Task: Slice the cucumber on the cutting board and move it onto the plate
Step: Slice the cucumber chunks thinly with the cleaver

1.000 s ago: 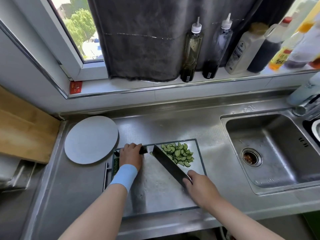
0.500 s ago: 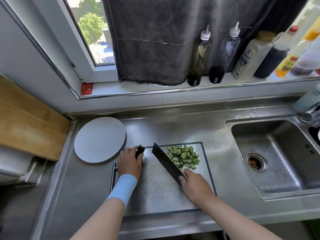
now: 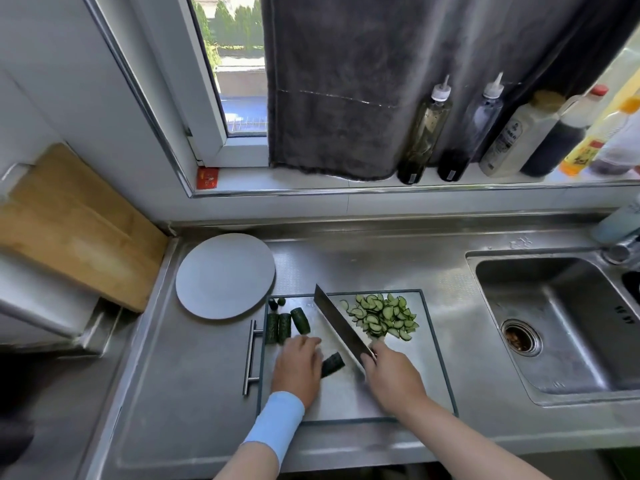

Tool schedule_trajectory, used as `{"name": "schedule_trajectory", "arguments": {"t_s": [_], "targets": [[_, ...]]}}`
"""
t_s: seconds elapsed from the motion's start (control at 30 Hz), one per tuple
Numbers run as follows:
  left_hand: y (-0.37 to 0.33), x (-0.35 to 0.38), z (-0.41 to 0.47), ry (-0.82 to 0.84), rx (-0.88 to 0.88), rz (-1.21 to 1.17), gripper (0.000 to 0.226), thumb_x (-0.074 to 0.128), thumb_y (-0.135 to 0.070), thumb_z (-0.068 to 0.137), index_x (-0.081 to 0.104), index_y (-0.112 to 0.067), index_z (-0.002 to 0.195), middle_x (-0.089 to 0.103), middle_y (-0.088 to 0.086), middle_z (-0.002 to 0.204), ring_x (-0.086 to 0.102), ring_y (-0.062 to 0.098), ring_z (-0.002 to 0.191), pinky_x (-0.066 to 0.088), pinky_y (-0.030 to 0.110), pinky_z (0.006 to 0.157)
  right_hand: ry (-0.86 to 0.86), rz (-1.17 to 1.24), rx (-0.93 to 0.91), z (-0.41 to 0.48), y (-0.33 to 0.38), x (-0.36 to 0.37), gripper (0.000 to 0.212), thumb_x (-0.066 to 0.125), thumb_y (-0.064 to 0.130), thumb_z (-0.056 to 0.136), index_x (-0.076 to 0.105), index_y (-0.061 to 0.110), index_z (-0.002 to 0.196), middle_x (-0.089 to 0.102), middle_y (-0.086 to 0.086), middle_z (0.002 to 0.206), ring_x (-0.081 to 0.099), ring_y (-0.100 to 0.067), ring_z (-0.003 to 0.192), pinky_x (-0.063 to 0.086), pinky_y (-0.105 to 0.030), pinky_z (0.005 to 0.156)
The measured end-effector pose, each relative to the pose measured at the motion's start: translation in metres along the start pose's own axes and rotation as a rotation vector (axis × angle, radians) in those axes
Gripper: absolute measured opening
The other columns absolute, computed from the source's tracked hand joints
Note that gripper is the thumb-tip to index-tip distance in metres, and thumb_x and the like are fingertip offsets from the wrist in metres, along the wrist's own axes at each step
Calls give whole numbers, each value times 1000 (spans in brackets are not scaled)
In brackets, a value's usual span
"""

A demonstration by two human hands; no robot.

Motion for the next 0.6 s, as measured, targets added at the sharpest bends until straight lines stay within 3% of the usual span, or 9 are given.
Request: {"name": "schedule_trajectory", "arguments": {"t_s": [0.1,0.23,0.33,0.5,0.6], "targets": [[13,-13,21,-99,-42,122,31,70,-15,79,67,-25,108,60,2,106,52,24,97,41,35,79,9,-18,36,-1,0,6,19,42,36,104,54,22,102,63,1,88,52,-25,81,46,-35,70],[12,-18,54,3,34,307,27,66,-36,82,64,-30,109,58,-1,112,49,24,108,31,37,90,-10,-12,50,1,-1,5,22,43,36,104,58,22,111,69,-3,99,62,-27,93,48,-35,73],[16,-15,74,20,58,327,25,79,-13,66,71,-24,88,63,2,92,57,26,87,41,36,76,-15,2,47,4,-3,5,17,44,36,104,56,26,104,63,2,89,57,-25,83,44,-34,68],[22,-22,95,-25,87,94,26,65,1,74,74,-13,94,64,9,97,60,31,87,43,30,70,-34,29,59,8,-12,5,22,45,36,103,44,30,82,55,9,74,53,-23,75,43,-34,64],[21,-30,92,-72,103,1,27,71,-1,73,74,-15,96,66,6,94,60,27,86,44,27,72,-49,20,56,11,-15,1,18,45,37,103,48,29,87,56,8,77,52,-23,75,42,-34,63]]}}
Point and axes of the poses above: each hand's wrist, its own z-axis towards the middle knuckle, its own x-axis out of the palm, y = z × x, the point moved 7 cm from there along z, towards the middle knuckle
